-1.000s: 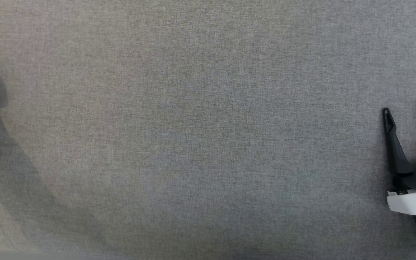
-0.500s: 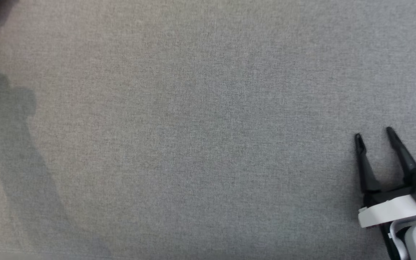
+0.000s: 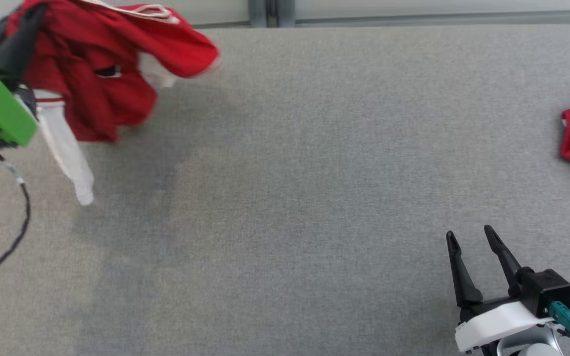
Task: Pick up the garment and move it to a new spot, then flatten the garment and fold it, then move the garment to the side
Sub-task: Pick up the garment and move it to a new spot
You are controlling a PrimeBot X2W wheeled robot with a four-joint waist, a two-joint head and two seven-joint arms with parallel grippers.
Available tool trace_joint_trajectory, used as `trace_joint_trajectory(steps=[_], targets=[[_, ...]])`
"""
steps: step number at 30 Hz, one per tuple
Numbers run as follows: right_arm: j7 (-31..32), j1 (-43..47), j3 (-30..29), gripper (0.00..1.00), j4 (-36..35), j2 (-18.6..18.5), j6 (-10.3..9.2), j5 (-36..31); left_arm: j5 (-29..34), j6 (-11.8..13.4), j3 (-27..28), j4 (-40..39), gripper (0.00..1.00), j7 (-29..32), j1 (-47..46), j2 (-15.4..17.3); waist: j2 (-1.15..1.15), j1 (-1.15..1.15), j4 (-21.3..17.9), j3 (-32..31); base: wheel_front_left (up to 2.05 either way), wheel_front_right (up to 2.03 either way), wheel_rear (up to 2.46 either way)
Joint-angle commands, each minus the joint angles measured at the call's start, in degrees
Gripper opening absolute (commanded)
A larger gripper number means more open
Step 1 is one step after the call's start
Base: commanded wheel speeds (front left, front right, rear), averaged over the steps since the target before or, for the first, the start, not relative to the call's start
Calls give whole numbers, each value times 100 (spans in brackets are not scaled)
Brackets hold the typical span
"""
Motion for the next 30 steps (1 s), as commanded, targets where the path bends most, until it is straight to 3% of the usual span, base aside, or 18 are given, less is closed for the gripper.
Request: trace_joint_trajectory(steps=[1, 6, 10, 12, 15, 19, 21, 22, 24, 25, 26, 27, 30], targets=[[4, 103, -39, 100, 6, 19, -2, -21, -176, 95, -2, -464, 0, 176, 214, 0, 0, 0, -544, -583, 0, 0, 0], [4, 183, -83, 100, 30, 86, -2, -29, -686, 594, -82, -2329, 0, 682, 744, -154, 0, 0, -814, -644, 0, 0, 0], [3, 19, 3, 100, 63, 133, -2, 3, -930, 875, -425, -3026, 0, 842, 943, -570, 0, 0, -1038, -486, 0, 0, 0], [3, -51, 56, 100, 95, 151, -2, 27, -736, 966, -670, -2972, 0, 853, 1006, -693, 0, 0, -1141, -393, 0, 0, 0], [3, -173, 113, 100, 145, 189, -2, 64, -487, 1097, -1042, -2476, 0, 703, 1187, -1012, 0, 0, -1290, -230, 0, 0, 0], [3, -335, 288, 100, 243, 249, -2, 90, 109, 1081, -1505, -1110, 0, 78, 1390, -1442, 0, 0, -1528, -4, 0, 0, 0], [3, -406, 339, 100, 291, 251, -2, 102, 564, 1099, -1699, -365, 0, -380, 1400, -1589, 0, 0, -1613, 96, 0, 0, 0], [3, -454, 337, 100, 324, 259, -2, 97, 1076, 1082, -1939, 340, 0, -891, 1330, -1699, 0, 0, -1651, 155, 0, 0, 0], [3, -483, 294, 100, 347, 263, -2, 88, 1245, 1017, -2034, 953, 2, -1369, 1360, -1949, 0, 0, -1645, 178, 0, 0, 0], [3, -497, 259, 100, 349, 243, -2, 68, 1362, 974, -2060, 1214, 35, -1648, 1344, -2038, 0, 0, -1632, 182, 0, 0, 0], [3, -498, 217, 100, 345, 220, -2, 51, 1466, 961, -2085, 1398, 47, -1887, 1305, -2091, 0, 0, -1602, 179, 0, 0, 0], [3, -493, 172, 100, 341, 198, -2, 40, 1512, 938, -2105, 1602, 100, -2136, 1292, -2149, 0, 0, -1557, 156, 0, 0, 0], [2, -426, 56, 100, 288, 145, -2, -13, 1803, 1039, -2112, 1924, 100, -2909, 1265, -2300, 0, 0, -1411, 28, 0, 0, 0]])
